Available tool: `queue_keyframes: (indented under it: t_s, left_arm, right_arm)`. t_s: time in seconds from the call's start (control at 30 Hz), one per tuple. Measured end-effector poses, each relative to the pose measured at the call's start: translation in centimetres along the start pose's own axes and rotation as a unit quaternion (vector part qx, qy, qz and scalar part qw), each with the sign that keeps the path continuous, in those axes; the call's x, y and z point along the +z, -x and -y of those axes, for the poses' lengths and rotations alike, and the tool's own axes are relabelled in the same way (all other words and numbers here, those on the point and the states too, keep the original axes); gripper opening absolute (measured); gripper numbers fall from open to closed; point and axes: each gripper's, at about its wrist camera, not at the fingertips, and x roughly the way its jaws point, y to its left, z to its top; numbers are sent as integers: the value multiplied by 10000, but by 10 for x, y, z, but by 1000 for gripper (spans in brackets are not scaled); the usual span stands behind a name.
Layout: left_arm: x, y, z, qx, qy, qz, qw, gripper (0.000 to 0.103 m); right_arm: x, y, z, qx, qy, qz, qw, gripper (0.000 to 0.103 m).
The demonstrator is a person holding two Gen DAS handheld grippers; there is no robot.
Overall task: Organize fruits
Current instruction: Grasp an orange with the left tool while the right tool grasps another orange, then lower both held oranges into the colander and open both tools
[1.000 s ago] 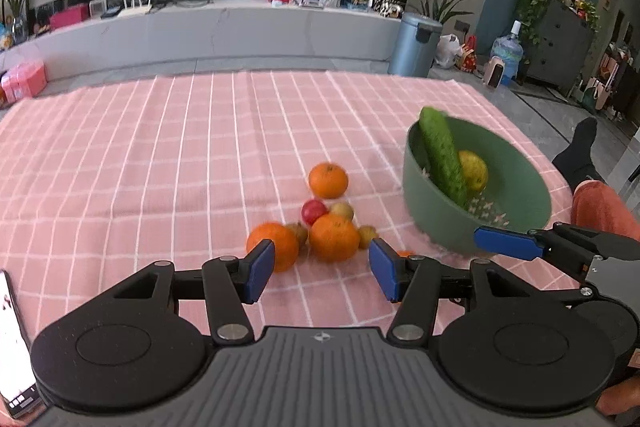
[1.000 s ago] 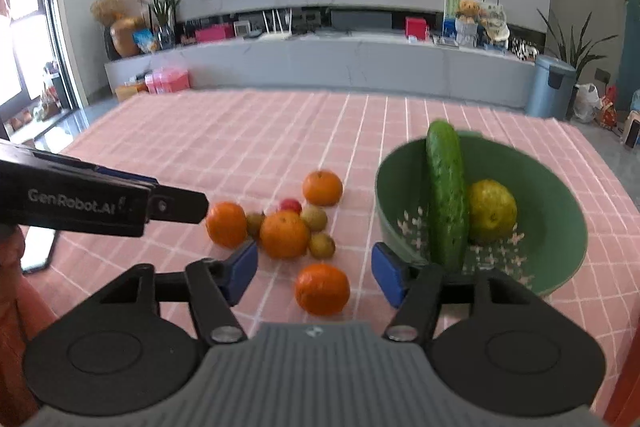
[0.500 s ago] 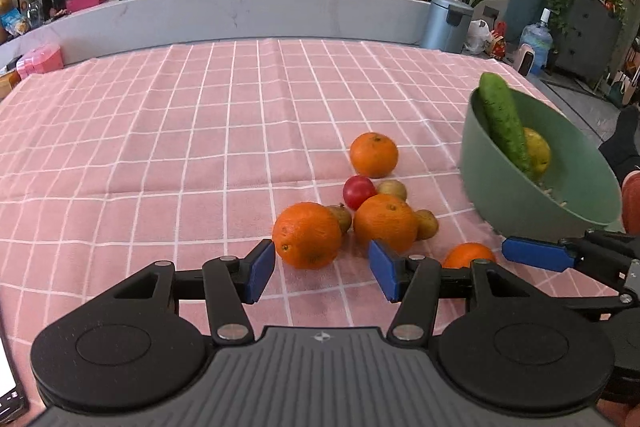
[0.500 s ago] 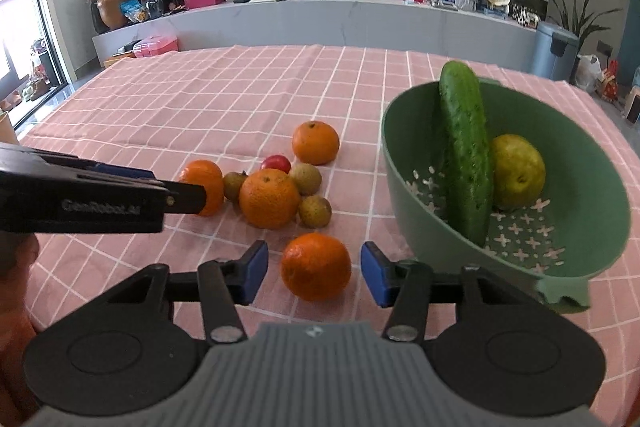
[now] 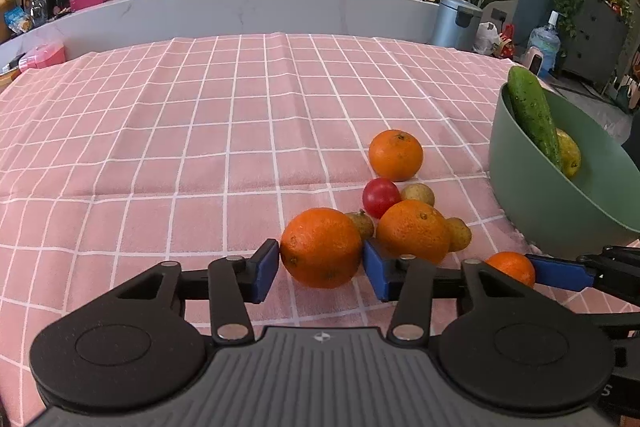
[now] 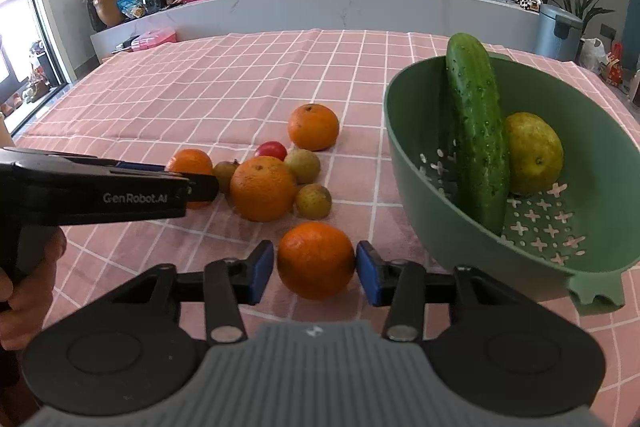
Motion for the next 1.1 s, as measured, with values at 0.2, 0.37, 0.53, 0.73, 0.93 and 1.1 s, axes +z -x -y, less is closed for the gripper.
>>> queue_keyframes:
  t_s: [0.2, 0.37, 0.53, 0.73, 0.93, 1.1]
  left_arm:
    - [0, 2, -1, -12, 21, 12, 10000, 49]
    - [-1, 8, 0, 153, 5, 67, 9999, 48]
    - [0, 21, -3, 185, 153, 91, 9997, 47]
    - [3, 50, 3, 8, 291, 250, 9993, 47]
    - [14, 78, 25, -391, 216, 458, 9980, 47]
    - [30, 91, 51, -810, 115, 471, 9955, 47]
  right_arm:
    - [-1, 2, -1, -22, 74, 18, 10000, 39]
    - [-1, 7, -3, -7, 161, 64, 9998, 39]
    - [0, 21, -10, 81, 364, 217, 9991, 38]
    - [4, 45, -12, 241, 482, 393, 9978, 38]
    - [12, 72, -7, 261, 547, 607, 9963, 38]
    - [22, 94, 8, 155, 624, 714, 9954, 38]
